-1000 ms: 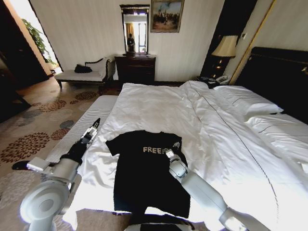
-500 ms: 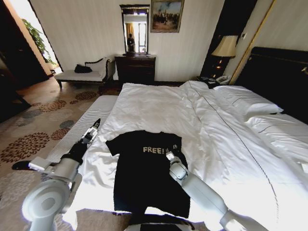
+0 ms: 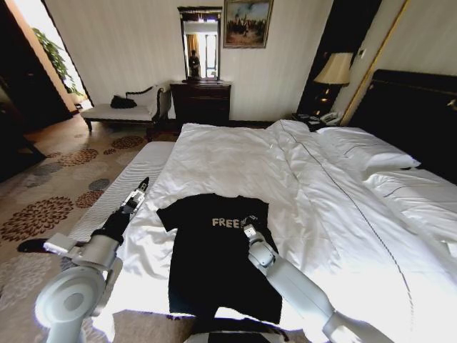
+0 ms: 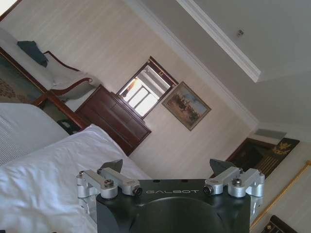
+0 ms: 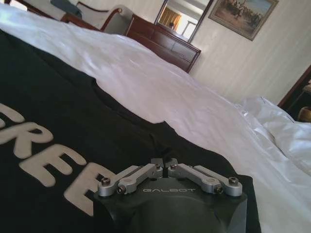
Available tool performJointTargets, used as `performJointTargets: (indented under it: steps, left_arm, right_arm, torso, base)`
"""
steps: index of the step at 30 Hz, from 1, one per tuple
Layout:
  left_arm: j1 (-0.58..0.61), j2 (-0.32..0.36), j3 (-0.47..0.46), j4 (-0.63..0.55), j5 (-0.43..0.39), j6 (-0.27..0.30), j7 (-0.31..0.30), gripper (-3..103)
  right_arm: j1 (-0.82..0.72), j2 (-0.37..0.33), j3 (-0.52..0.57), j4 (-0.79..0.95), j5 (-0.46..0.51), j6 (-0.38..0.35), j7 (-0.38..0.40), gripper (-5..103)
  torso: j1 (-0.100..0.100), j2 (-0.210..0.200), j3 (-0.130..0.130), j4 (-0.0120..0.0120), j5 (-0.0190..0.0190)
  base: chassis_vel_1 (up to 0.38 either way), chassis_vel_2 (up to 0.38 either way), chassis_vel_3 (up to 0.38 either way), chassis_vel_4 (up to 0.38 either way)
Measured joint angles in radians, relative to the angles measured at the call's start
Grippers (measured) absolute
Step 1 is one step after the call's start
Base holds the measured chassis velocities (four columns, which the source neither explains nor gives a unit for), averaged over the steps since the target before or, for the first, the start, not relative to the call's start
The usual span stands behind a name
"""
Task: Fold the clothes on the bed.
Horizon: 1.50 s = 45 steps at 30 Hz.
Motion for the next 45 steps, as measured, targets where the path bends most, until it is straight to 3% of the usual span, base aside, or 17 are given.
performJointTargets:
  steps: [7,10,11,14,15,17,21,24,25,27,34,40,45]
  left_arm:
    - [0.003,-0.004,0.003,0.002,0.010,0.000,0.001,100]
    - [0.003,-0.004,0.003,0.005,0.012,0.000,0.001,100]
    - [0.003,-0.004,0.003,0.005,0.012,0.000,0.001,100]
    - [0.002,0.001,-0.001,0.013,0.013,0.000,0.001,100]
    - [0.002,0.001,-0.001,0.013,0.013,0.000,0.001,100]
    - [-0.007,0.014,-0.013,0.029,0.009,0.000,0.000,100]
    - [-0.033,0.040,-0.031,0.073,0.003,-0.001,-0.007,100]
    - [-0.051,0.053,-0.043,0.102,-0.002,-0.001,-0.010,100]
    - [-0.071,0.065,-0.049,0.146,-0.005,0.005,-0.026,100]
    - [-0.081,0.071,-0.050,0.174,-0.001,0.013,-0.036,100]
    - [-0.125,0.093,-0.029,0.467,0.037,0.042,-0.062,100]
    - [-0.179,0.085,0.007,0.593,0.001,0.030,-0.041,100]
    - [-0.250,0.066,0.047,0.696,-0.060,0.021,0.013,100]
  right_arm:
    - [-0.019,-0.002,0.013,0.006,0.000,0.053,-0.008,-3]
    - [-0.043,0.006,0.048,0.017,0.025,0.110,-0.030,13]
    - [-0.043,0.006,0.048,0.017,0.025,0.110,-0.030,13]
    - [-0.086,0.003,0.120,0.091,0.199,0.236,-0.170,24]
    - [-0.086,0.003,0.120,0.091,0.199,0.236,-0.170,24]
    - [-0.120,-0.004,0.192,0.202,0.366,0.301,-0.245,34]
    - [-0.164,-0.003,0.325,0.356,0.558,0.313,-0.275,51]
    - [-0.181,-0.002,0.389,0.396,0.589,0.308,-0.270,56]
    - [-0.195,-0.002,0.436,0.415,0.594,0.298,-0.253,68]
    - [-0.207,0.000,0.463,0.423,0.595,0.289,-0.241,68]
    - [-0.312,0.072,0.601,0.472,0.556,0.244,-0.188,98]
    - [-0.379,0.125,0.638,0.496,0.524,0.236,-0.178,100]
    - [-0.412,0.150,0.663,0.525,0.518,0.230,-0.174,100]
  torso:
    - [0.000,0.000,0.000,-0.0001,-0.0001]
    - [0.000,0.000,0.000,0.0000,0.0001]
    - [0.000,0.000,0.000,0.0000,0.0001]
    - [0.000,0.000,0.000,0.0001,0.0001]
    - [0.000,0.000,0.000,0.0001,0.0001]
    - [0.000,0.000,0.000,-0.0001,-0.0001]
    - [0.000,0.000,0.000,0.0000,-0.0003]
    - [0.000,0.000,0.000,0.0000,-0.0002]
    - [0.000,0.000,0.000,-0.0001,0.0000]
    - [0.000,0.000,0.000,-0.0001,0.0001]
    - [0.000,0.000,0.000,0.0004,-0.0005]
    - [0.000,0.000,0.000,-0.0001,-0.0001]
    - [0.000,0.000,0.000,-0.0005,0.0000]
  base:
    - [0.000,0.000,0.000,0.000]
    - [0.000,0.000,0.000,0.000]
    - [0.000,0.000,0.000,0.000]
    - [0.000,0.000,0.000,0.000]
    - [0.000,0.000,0.000,0.000]
    - [0.000,0.000,0.000,0.000]
    - [0.000,0.000,0.000,0.000]
    - [0.000,0.000,0.000,0.000]
    - [0.000,0.000,0.000,0.000]
    - [0.000,0.000,0.000,0.000]
    - [0.000,0.000,0.000,0.000]
    - [0.000,0.000,0.000,0.000]
    - [0.000,0.000,0.000,0.000]
